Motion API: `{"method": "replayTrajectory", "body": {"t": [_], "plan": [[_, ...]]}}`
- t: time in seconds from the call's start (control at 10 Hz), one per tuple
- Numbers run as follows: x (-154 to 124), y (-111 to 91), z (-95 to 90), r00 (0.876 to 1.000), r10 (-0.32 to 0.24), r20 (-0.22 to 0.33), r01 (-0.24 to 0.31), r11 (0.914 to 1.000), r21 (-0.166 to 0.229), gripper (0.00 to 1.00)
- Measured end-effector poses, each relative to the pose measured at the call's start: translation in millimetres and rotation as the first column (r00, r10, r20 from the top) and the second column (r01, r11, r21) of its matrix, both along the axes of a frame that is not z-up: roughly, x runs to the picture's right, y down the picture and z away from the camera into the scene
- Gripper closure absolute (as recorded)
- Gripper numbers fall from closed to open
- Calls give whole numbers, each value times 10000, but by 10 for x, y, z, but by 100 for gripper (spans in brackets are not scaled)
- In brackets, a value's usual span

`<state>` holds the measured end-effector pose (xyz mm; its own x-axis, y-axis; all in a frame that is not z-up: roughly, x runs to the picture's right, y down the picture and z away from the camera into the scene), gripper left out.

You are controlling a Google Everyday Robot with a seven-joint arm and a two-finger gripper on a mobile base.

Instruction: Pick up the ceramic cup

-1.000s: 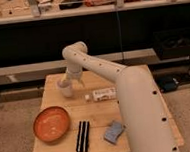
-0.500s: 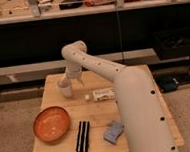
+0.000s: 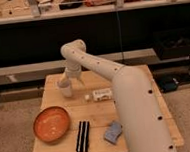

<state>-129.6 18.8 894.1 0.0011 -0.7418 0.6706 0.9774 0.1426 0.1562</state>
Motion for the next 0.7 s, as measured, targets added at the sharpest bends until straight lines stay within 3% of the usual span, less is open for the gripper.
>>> {"method": "replayTrajectory", "body": {"t": [0.7], "plan": [[-9,-81,-36,9999,-91,-55,91,10000,0,20]]}}
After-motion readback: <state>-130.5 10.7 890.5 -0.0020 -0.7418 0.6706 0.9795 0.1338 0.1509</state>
